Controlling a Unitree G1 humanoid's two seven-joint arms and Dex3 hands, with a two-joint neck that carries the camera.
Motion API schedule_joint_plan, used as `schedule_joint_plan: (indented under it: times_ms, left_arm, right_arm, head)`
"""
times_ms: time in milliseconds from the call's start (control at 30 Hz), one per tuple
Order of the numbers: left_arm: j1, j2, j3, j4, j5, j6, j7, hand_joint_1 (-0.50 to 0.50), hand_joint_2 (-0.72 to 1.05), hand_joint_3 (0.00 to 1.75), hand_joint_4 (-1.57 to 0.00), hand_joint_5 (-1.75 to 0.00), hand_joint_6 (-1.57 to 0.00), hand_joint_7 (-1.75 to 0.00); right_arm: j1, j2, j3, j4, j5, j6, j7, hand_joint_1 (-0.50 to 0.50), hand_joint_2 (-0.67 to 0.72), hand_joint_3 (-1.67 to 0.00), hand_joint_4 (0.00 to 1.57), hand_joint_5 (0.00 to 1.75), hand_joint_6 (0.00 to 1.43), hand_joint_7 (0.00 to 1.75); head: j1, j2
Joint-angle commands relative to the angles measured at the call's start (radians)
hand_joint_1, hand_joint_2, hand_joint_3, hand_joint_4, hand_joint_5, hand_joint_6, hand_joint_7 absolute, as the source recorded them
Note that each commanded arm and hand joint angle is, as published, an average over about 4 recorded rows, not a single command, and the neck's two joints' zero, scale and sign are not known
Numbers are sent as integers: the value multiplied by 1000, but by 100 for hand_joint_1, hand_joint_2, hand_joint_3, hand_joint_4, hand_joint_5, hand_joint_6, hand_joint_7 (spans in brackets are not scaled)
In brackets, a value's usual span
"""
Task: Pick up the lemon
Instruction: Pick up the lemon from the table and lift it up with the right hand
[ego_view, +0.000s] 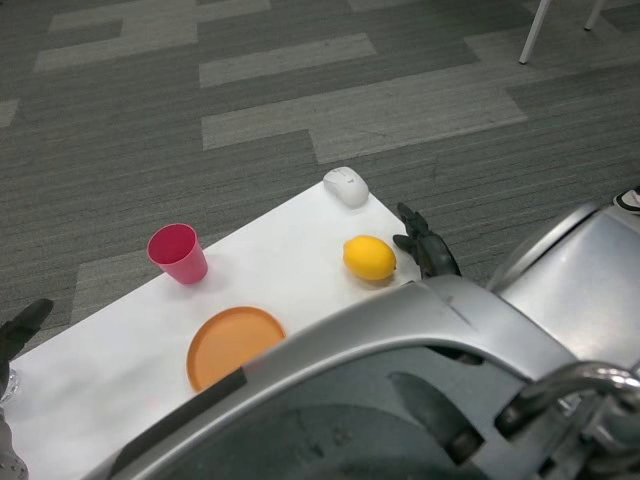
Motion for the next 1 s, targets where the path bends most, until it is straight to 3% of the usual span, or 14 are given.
schedule_joint_plan:
  times_ms: [33,200,400,533,700,833,1000]
  left_arm:
    - [1,14,9,-6,0,3,-1,50,105,9,0,0,0,0]
    - [3,14,10,-6,0,3,0,50,105,9,0,0,0,0]
    - [3,14,9,-6,0,3,-2,50,105,9,0,0,0,0]
    - [3,14,11,-6,0,3,-2,50,105,9,0,0,0,0]
    - [5,16,10,-6,0,3,-2,50,105,9,0,0,0,0]
    - [10,16,13,-9,0,3,-2,50,105,9,0,0,0,0]
    - [12,17,19,-15,2,3,-2,50,105,9,0,0,0,0]
  right_arm:
    - [-32,-13,4,15,0,4,0,4,28,-6,0,58,0,0]
    - [-59,-14,23,40,0,12,-2,4,22,0,0,63,0,0]
    - [-107,-13,57,96,-61,12,-21,4,12,-8,0,73,0,0]
    - [-126,-13,58,117,-118,12,-78,0,-2,-6,0,85,0,0]
    - [-128,-18,58,117,-192,12,-136,0,-10,-8,0,97,0,0]
    - [-128,-25,58,114,-275,9,-207,-2,-22,-12,0,97,0,0]
    - [-124,-29,52,111,-290,8,-242,-8,-32,-20,0,102,0,0]
  head:
    - [3,1]
    - [-1,-1]
    - [-1,-1]
    - [0,-1]
    - [3,-2]
    - [4,-1]
    - [4,-1]
